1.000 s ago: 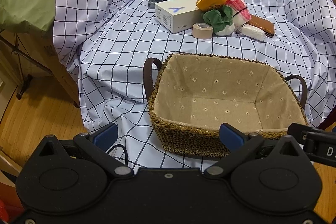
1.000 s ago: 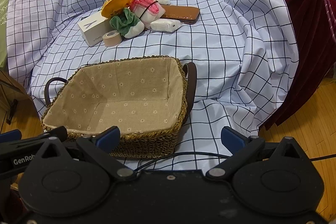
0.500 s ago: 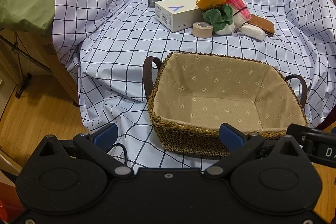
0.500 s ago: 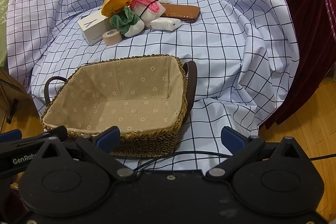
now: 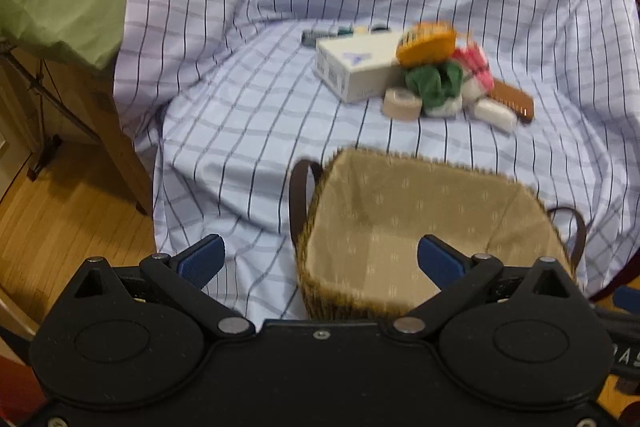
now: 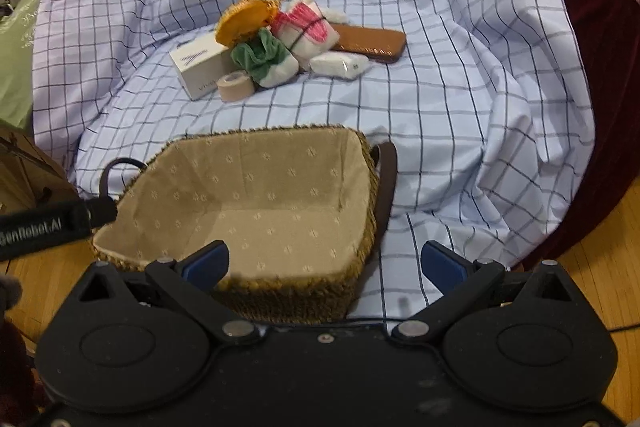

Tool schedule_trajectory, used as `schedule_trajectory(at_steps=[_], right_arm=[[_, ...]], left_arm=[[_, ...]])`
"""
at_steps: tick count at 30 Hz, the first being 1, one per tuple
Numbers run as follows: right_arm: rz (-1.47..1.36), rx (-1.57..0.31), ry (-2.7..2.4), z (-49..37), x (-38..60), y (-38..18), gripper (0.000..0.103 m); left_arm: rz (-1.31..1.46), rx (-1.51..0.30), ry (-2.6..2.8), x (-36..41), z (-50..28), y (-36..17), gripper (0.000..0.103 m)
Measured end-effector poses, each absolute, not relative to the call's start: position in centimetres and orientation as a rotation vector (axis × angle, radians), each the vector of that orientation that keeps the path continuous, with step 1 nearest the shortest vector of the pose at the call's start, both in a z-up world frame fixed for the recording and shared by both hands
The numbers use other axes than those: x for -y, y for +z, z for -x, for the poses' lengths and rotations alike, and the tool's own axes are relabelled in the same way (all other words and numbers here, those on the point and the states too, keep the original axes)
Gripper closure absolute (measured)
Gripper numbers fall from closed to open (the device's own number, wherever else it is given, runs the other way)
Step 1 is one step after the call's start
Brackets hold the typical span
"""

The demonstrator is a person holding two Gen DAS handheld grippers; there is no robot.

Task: Organize soft objects
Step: 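Reach the left tool to the yellow embroidered pouch and close on it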

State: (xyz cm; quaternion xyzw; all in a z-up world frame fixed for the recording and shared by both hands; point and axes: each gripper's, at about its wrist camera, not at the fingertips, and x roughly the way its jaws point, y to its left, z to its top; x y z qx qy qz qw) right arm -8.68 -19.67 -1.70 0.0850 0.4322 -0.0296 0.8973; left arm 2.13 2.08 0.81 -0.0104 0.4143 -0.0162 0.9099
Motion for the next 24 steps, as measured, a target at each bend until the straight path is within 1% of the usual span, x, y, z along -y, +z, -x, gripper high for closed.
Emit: schedule_trajectory(at_steps=[6,14,17,24], right_arm=[[-0.150,-0.853,-0.022,7.2,19.0,-1.0,0.000],[-0.180,-0.852,0.038,3.4,19.0,-0.8,0.001],[-0.181,-0.837,0.028,1.8,19.4,-0.8,0.001],[-0.222,-0.827,-0.019,-2.0,21.3,-1.2,0.002]], left_arm=[[0.029,-0.836,-0.042,-1.9,-4.1,1.2,0.004],[0.048,-0.906,-0.072,-1.7,-7.4,0.4,0.004],[0.031,-0.900,-0.067,-1.5,-8.6,0.5,0.005],[0.037,-0.881,-0.083,-1.1,-12.1,0.9,0.006]])
